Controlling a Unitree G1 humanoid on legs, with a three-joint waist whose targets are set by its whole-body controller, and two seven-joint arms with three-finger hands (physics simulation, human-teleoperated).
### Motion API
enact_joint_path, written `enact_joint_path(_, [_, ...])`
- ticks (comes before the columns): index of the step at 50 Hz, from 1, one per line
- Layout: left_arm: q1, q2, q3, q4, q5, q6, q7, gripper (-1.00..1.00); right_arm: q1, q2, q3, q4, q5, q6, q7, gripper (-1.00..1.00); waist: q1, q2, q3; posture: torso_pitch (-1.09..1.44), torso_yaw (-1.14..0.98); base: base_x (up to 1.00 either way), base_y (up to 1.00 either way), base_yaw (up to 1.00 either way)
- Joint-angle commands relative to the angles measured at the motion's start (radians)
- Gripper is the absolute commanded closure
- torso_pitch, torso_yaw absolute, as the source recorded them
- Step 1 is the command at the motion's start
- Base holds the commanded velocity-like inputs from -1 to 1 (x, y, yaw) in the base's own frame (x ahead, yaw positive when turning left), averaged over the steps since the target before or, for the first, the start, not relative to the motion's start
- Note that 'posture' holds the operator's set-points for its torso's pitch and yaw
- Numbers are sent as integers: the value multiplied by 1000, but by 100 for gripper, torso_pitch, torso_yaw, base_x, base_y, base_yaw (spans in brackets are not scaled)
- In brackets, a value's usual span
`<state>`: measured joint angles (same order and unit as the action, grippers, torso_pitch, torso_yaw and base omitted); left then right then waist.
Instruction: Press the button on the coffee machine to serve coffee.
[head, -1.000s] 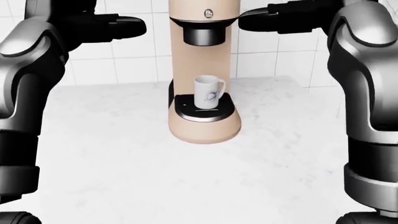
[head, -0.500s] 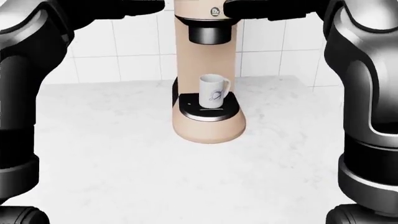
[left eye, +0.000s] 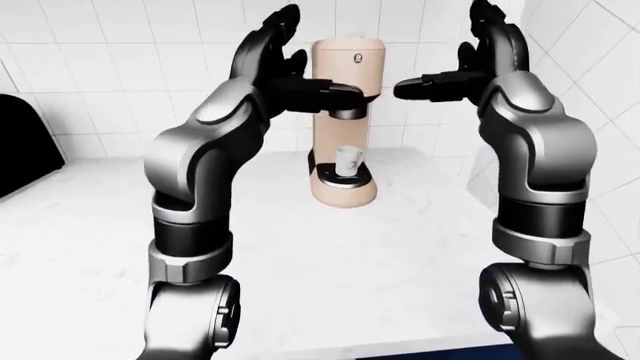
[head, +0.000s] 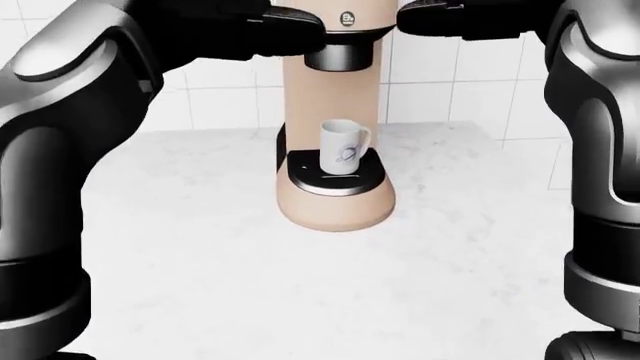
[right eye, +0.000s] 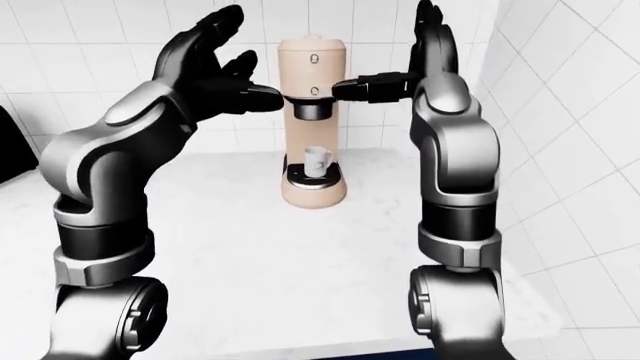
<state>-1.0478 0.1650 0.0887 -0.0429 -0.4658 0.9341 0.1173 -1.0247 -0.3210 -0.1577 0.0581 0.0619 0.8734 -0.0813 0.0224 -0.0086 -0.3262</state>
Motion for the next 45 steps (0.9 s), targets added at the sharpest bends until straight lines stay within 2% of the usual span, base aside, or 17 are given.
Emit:
enact_joint_path(1, [-32,-4,5,-41,-8,-5,10,-100,-30,-12,-6,-8,1,-46,-2,-100,0,-2,-10,-53,0,0,0,0])
enact_joint_path(7, [-36,-29,1,-93,-33,31,30,-100,-18,-18,-8,12,5,-66,-7,-100,1,-3,-9,-53,0,0,0,0])
enact_joint_path(21, [-36,-91,-19,-243,-146,141,140,-100,0,-28,-15,44,14,-97,-19,-100,0,-6,-8,-53,0,0,0,0])
enact_joint_path(29, [0,-109,-55,-231,-117,112,121,-100,15,-32,-18,70,19,-128,-21,-100,2,-7,-11,-53,0,0,0,0])
enact_joint_path(45, [51,-157,-87,-233,-35,110,69,-100,20,-33,-23,66,29,-124,-33,-100,1,-12,-14,-53,0,0,0,0])
